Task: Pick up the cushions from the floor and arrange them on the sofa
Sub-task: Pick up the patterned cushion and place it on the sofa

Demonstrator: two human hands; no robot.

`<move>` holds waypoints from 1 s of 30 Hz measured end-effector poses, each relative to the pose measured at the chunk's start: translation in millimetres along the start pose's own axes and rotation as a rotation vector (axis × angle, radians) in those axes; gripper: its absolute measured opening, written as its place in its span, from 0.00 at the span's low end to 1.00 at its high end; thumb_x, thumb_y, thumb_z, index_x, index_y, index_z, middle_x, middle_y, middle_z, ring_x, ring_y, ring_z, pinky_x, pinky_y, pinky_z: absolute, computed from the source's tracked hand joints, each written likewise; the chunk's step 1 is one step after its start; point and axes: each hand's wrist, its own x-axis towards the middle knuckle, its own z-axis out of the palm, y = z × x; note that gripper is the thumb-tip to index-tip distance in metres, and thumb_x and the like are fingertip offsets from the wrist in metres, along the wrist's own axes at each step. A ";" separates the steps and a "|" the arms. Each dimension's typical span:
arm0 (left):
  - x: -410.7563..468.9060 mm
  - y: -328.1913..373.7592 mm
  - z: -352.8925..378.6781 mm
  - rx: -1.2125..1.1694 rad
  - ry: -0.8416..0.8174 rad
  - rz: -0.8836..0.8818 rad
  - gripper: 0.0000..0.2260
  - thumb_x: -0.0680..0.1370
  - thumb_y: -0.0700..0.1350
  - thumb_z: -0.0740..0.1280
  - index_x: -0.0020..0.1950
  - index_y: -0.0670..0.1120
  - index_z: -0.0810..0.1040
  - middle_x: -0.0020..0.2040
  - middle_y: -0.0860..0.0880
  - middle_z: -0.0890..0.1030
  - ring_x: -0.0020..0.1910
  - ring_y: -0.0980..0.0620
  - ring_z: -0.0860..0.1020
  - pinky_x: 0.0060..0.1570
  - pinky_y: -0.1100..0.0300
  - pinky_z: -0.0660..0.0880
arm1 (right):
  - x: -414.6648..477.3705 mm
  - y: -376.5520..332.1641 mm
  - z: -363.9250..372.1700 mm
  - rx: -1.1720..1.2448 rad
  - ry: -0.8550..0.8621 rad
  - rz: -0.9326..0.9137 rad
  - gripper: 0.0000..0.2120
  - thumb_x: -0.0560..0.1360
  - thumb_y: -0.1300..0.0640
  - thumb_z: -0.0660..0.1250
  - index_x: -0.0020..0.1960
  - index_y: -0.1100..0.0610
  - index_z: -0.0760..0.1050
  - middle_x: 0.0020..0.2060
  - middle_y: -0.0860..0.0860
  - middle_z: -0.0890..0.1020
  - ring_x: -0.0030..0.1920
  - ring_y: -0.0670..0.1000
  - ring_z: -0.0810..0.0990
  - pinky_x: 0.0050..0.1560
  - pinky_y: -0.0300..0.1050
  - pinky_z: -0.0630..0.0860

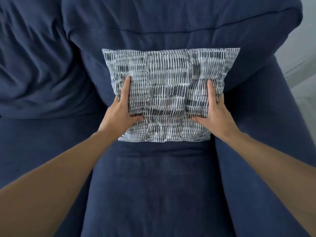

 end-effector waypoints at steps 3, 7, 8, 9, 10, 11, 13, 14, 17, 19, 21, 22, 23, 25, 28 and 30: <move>10.5 -8.0 12.7 0.043 -0.009 -0.022 0.61 0.70 0.49 0.81 0.78 0.67 0.31 0.77 0.37 0.65 0.63 0.35 0.77 0.60 0.45 0.75 | 8.5 10.8 7.2 -0.022 -0.015 0.041 0.63 0.70 0.44 0.77 0.74 0.34 0.23 0.77 0.73 0.50 0.66 0.70 0.75 0.61 0.62 0.75; 13.1 -10.3 19.5 0.101 -0.041 -0.095 0.64 0.69 0.51 0.82 0.75 0.69 0.27 0.77 0.33 0.62 0.62 0.32 0.77 0.57 0.42 0.77 | 11.1 17.3 6.6 -0.071 -0.085 0.057 0.61 0.72 0.46 0.77 0.77 0.38 0.25 0.76 0.74 0.53 0.49 0.65 0.83 0.53 0.57 0.78; 12.2 -8.2 17.3 0.112 -0.058 -0.107 0.64 0.69 0.52 0.82 0.75 0.70 0.27 0.77 0.33 0.61 0.62 0.32 0.77 0.57 0.40 0.77 | 10.7 16.9 3.9 -0.070 -0.091 0.049 0.61 0.72 0.47 0.77 0.77 0.38 0.26 0.75 0.74 0.57 0.44 0.61 0.82 0.49 0.55 0.78; 10.3 -4.6 13.4 0.117 -0.082 -0.120 0.63 0.69 0.52 0.81 0.75 0.70 0.27 0.78 0.32 0.61 0.61 0.32 0.77 0.58 0.40 0.78 | 9.3 16.6 -0.2 -0.063 -0.095 0.045 0.61 0.72 0.48 0.77 0.77 0.38 0.26 0.71 0.72 0.62 0.40 0.57 0.80 0.46 0.54 0.79; 8.3 -0.6 8.0 0.119 -0.110 -0.135 0.63 0.70 0.52 0.81 0.74 0.70 0.27 0.77 0.32 0.60 0.59 0.33 0.78 0.57 0.40 0.78 | 8.0 16.1 -5.0 -0.059 -0.104 0.046 0.61 0.72 0.49 0.77 0.77 0.37 0.26 0.66 0.69 0.65 0.38 0.54 0.77 0.43 0.53 0.79; 5.1 2.9 1.6 0.126 -0.143 -0.152 0.62 0.70 0.53 0.81 0.75 0.70 0.27 0.75 0.32 0.62 0.55 0.36 0.79 0.56 0.41 0.78 | 5.9 15.0 -10.6 -0.059 -0.125 0.055 0.61 0.72 0.49 0.77 0.77 0.37 0.26 0.62 0.65 0.67 0.37 0.53 0.75 0.41 0.52 0.78; -2.6 8.6 -12.1 0.165 -0.212 -0.178 0.61 0.70 0.55 0.80 0.76 0.68 0.28 0.70 0.33 0.66 0.46 0.42 0.79 0.52 0.44 0.79 | 0.5 10.9 -23.1 -0.050 -0.183 0.097 0.61 0.72 0.48 0.77 0.77 0.36 0.26 0.60 0.62 0.66 0.41 0.53 0.74 0.43 0.53 0.77; -7.5 12.7 -20.4 0.189 -0.248 -0.193 0.61 0.71 0.56 0.79 0.77 0.67 0.28 0.71 0.34 0.64 0.47 0.42 0.79 0.53 0.44 0.79 | -3.1 6.9 -30.4 -0.055 -0.208 0.114 0.60 0.72 0.47 0.77 0.77 0.36 0.27 0.62 0.62 0.66 0.46 0.56 0.75 0.47 0.54 0.78; -33.0 24.0 -52.1 0.209 -0.320 -0.259 0.59 0.71 0.60 0.77 0.78 0.64 0.28 0.81 0.35 0.51 0.64 0.35 0.76 0.62 0.44 0.75 | -22.5 -13.8 -59.3 -0.065 -0.268 0.157 0.59 0.72 0.46 0.76 0.79 0.37 0.30 0.74 0.64 0.59 0.67 0.64 0.70 0.61 0.60 0.74; -56.5 34.0 -77.0 0.220 -0.325 -0.256 0.59 0.70 0.63 0.77 0.80 0.62 0.30 0.83 0.38 0.46 0.75 0.36 0.66 0.67 0.44 0.71 | -42.0 -34.2 -82.2 -0.068 -0.277 0.167 0.57 0.73 0.44 0.76 0.79 0.38 0.32 0.78 0.64 0.53 0.76 0.64 0.61 0.67 0.63 0.70; -83.2 46.2 -104.6 0.233 -0.326 -0.235 0.59 0.70 0.65 0.76 0.81 0.60 0.32 0.84 0.40 0.45 0.80 0.39 0.59 0.71 0.42 0.68 | -63.8 -59.2 -106.3 -0.079 -0.263 0.159 0.56 0.72 0.42 0.75 0.80 0.39 0.33 0.80 0.63 0.49 0.79 0.62 0.55 0.69 0.65 0.68; -97.1 52.5 -118.7 0.246 -0.326 -0.229 0.58 0.69 0.67 0.75 0.81 0.59 0.33 0.84 0.41 0.44 0.81 0.40 0.57 0.72 0.41 0.67 | -75.3 -72.7 -118.4 -0.083 -0.254 0.160 0.56 0.72 0.40 0.74 0.80 0.39 0.33 0.81 0.62 0.48 0.80 0.61 0.54 0.69 0.65 0.68; -112.1 59.0 -132.7 0.259 -0.322 -0.227 0.58 0.69 0.68 0.74 0.82 0.59 0.34 0.84 0.43 0.44 0.81 0.41 0.56 0.72 0.40 0.67 | -87.4 -86.8 -130.2 -0.088 -0.244 0.164 0.56 0.72 0.39 0.74 0.80 0.40 0.33 0.81 0.61 0.47 0.80 0.60 0.52 0.69 0.65 0.68; -143.4 70.7 -159.7 0.260 -0.305 -0.223 0.56 0.69 0.69 0.73 0.83 0.57 0.37 0.84 0.44 0.44 0.82 0.42 0.55 0.73 0.40 0.66 | -114.0 -115.9 -152.6 -0.085 -0.218 0.168 0.56 0.72 0.37 0.73 0.80 0.40 0.33 0.82 0.60 0.44 0.81 0.59 0.49 0.69 0.65 0.67; -194.7 85.8 -197.8 0.220 -0.259 -0.215 0.56 0.69 0.70 0.72 0.83 0.56 0.39 0.84 0.45 0.45 0.82 0.45 0.52 0.74 0.41 0.64 | -163.0 -159.6 -182.3 -0.078 -0.174 0.163 0.56 0.71 0.35 0.72 0.80 0.41 0.33 0.82 0.60 0.42 0.82 0.58 0.45 0.71 0.65 0.64; -231.1 94.5 -220.1 0.200 -0.230 -0.206 0.56 0.69 0.70 0.73 0.83 0.56 0.39 0.85 0.46 0.45 0.83 0.46 0.51 0.74 0.41 0.64 | -199.9 -187.2 -198.2 -0.068 -0.156 0.168 0.56 0.71 0.34 0.72 0.81 0.42 0.33 0.82 0.59 0.41 0.82 0.57 0.44 0.72 0.65 0.63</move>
